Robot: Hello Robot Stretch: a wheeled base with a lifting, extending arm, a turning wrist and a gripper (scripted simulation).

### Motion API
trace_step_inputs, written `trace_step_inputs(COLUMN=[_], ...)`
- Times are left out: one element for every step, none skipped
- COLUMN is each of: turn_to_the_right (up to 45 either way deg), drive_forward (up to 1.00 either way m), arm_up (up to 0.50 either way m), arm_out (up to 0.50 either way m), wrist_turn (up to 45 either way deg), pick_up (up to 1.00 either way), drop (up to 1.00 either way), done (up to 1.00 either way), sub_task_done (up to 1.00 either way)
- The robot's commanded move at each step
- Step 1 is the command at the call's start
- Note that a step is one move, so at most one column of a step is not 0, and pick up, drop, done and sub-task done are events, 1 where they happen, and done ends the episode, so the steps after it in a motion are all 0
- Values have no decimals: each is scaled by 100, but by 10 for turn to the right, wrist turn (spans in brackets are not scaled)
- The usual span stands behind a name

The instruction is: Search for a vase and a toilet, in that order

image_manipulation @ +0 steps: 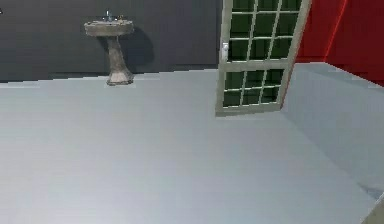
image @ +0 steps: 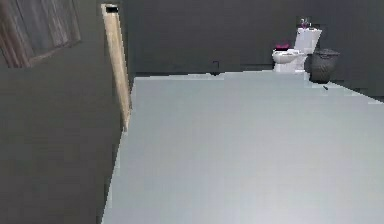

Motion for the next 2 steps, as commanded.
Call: trace_step_inputs(turn_to_the_right=[240, 0], drive_forward=[0, 100], arm_up=[0, 0], arm_out=[0, 0], wrist_turn=[0, 0], pick_up=[0, 0], drop=[0, 0], done=[0, 0], sub_task_done=[0, 0])
